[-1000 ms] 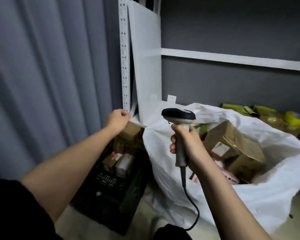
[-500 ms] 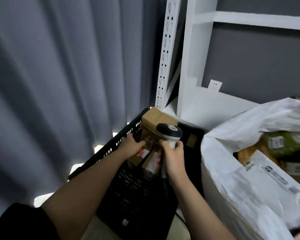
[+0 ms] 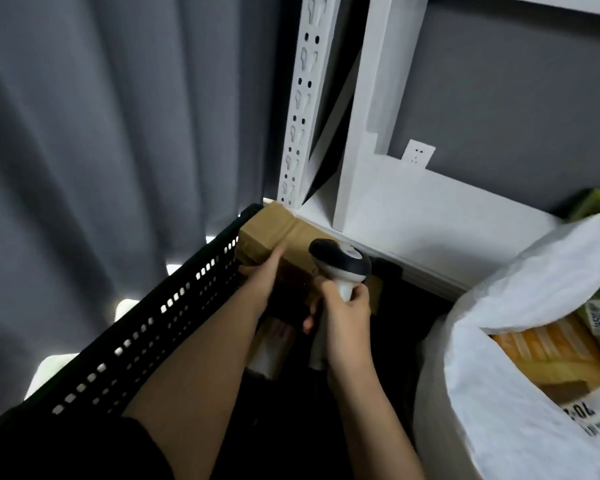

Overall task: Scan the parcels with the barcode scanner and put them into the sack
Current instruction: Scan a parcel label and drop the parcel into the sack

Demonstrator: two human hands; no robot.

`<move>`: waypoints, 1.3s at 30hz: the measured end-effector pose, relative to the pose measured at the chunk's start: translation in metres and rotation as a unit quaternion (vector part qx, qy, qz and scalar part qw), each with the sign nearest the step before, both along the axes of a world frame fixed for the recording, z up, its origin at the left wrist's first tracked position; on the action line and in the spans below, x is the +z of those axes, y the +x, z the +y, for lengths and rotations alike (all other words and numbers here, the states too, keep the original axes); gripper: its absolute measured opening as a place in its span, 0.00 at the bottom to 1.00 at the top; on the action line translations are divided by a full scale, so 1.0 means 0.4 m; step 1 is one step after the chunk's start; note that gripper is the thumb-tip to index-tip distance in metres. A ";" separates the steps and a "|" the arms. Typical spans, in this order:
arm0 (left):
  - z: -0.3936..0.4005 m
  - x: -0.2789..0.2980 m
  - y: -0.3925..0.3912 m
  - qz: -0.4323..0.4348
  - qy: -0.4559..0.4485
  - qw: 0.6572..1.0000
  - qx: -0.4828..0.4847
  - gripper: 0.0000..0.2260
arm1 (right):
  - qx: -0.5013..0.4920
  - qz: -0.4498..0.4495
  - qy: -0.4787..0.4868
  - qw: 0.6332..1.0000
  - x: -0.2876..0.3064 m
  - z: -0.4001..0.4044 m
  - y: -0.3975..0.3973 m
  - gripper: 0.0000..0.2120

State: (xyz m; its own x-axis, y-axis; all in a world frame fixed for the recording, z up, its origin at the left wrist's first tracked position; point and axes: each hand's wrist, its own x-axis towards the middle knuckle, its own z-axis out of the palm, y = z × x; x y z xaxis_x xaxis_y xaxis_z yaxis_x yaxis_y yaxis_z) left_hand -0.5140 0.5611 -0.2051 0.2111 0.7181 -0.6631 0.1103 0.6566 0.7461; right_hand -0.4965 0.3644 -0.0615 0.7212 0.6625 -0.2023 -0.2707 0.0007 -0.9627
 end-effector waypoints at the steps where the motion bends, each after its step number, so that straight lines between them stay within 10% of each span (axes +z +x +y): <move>1: 0.043 -0.062 0.026 -0.008 -0.003 1.000 0.017 0.64 | -0.004 0.001 0.004 1.000 -0.003 0.002 0.006 0.08; 13: -0.103 0.097 -0.028 -0.129 -0.045 0.991 -0.002 0.47 | 0.015 -0.006 0.020 1.000 0.033 -0.052 -0.019 0.08; 23: -0.421 0.376 -0.424 0.036 0.277 0.953 0.119 0.45 | 0.120 -0.027 0.048 0.991 0.222 -0.276 -0.191 0.07; 29: -0.727 0.540 -0.612 0.220 0.521 0.824 0.042 0.47 | 0.121 0.023 0.124 0.985 0.319 -0.462 -0.269 0.20; 36: -0.826 0.572 -0.734 0.256 0.806 0.534 0.014 0.31 | 0.199 0.083 0.107 0.971 0.335 -0.593 -0.281 0.33; 39: -0.825 0.577 -0.744 0.247 0.849 0.467 -0.029 0.26 | 0.244 0.121 0.073 0.959 0.310 -0.609 -0.262 0.41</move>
State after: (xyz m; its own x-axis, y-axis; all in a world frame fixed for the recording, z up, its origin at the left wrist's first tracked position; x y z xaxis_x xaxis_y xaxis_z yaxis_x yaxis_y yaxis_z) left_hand -0.8115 0.2310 0.0256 0.3856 0.3000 0.8725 0.5249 -0.8490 0.0599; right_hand -0.6013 0.1206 0.0625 0.2606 0.9436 -0.2043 -0.4888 -0.0535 -0.8707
